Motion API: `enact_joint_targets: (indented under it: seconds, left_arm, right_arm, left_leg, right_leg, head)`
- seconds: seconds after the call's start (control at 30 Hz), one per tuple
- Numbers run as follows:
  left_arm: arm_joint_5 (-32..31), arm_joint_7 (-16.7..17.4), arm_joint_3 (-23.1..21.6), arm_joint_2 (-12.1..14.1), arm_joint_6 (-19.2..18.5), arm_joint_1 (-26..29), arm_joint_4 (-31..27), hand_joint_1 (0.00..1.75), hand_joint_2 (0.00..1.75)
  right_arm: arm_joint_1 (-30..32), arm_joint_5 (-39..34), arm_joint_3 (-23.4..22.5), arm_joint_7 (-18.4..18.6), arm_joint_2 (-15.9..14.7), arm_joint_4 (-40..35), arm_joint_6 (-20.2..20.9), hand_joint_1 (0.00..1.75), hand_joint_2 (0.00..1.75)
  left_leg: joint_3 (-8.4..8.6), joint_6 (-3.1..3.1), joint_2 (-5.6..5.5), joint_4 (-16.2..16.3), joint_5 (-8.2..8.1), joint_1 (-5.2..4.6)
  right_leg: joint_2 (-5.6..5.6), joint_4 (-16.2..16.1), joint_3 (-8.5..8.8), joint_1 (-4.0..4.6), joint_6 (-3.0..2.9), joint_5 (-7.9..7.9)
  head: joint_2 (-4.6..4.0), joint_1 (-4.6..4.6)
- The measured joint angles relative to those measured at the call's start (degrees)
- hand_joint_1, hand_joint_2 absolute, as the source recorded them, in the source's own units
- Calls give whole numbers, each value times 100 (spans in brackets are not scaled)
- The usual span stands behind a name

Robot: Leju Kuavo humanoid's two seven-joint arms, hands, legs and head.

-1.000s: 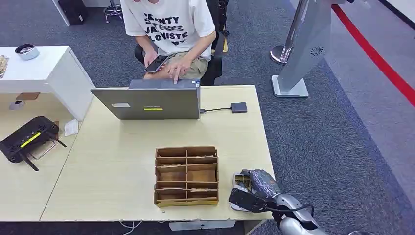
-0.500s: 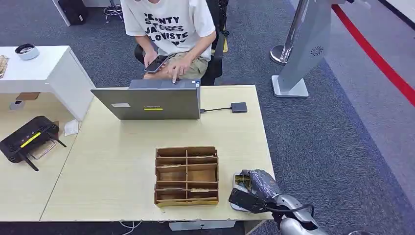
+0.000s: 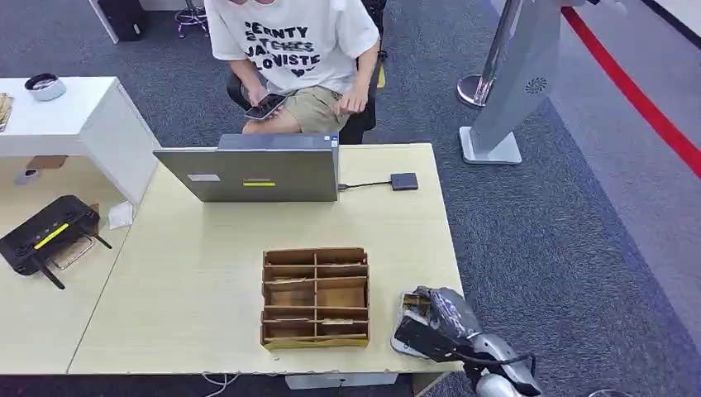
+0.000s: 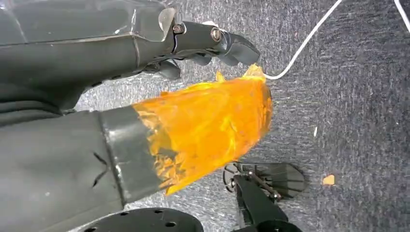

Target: Pass the card to the sensor for recognition and then transmit it.

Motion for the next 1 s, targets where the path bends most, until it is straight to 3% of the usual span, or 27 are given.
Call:
enact_joint_targets:
  seconds: [0.13, 0.23, 0.33, 0.5, 0.73, 1.0]
  left_arm:
    - [37, -66, 17, -2, 39, 31, 0, 0, 0]
    - [26, -85, 33, -18, 55, 30, 0, 0, 0]
    - [-4, -85, 37, -33, 63, 28, 0, 0, 0]
    - [-22, -85, 39, -50, 72, 6, 0, 0, 0]
    - [-70, -81, 37, -70, 68, -37, 0, 0, 0]
    - [-265, 42, 26, -90, -77, -150, 0, 0, 0]
  right_arm:
    - [371, -475, -439, -796, 426, -455, -883, 175, 175]
    - [592, -1019, -712, -1317, 790, -947, -1207, 175, 175]
    - [750, -1397, -931, -1613, 1049, -1362, -1311, 175, 175]
    - [871, -1914, -1188, -1862, 1320, -1820, -1197, 175, 175]
    - [773, -2004, -1261, -1934, 1468, -1960, -811, 175, 175]
    - [-259, -1304, -793, -1813, 1521, -1647, -522, 175, 175]
  left_leg:
    - [-14, -1, 2, -1, 0, 0]
    - [-19, -1, 1, -2, 1, 2]
    - [-25, -2, 2, -3, 1, 3]
    - [-29, -1, 2, -3, 1, 1]
    - [-30, -1, 3, -2, 0, 0]
    - [-29, -8, 5, -2, 7, 3]
  right_leg:
    - [4, 2, -21, 1, -1, 0]
    - [2, 2, -29, 5, -1, -1]
    - [3, 3, -34, 5, -2, -1]
    - [4, 2, -35, 3, -1, -1]
    - [4, 2, -35, 1, -1, -1]
    - [8, 7, -35, 4, -4, 2]
  head:
    - [0, -2]
    - [0, -2]
    - [0, -2]
    - [0, -2]
    - [0, -4]
    - [0, -2]
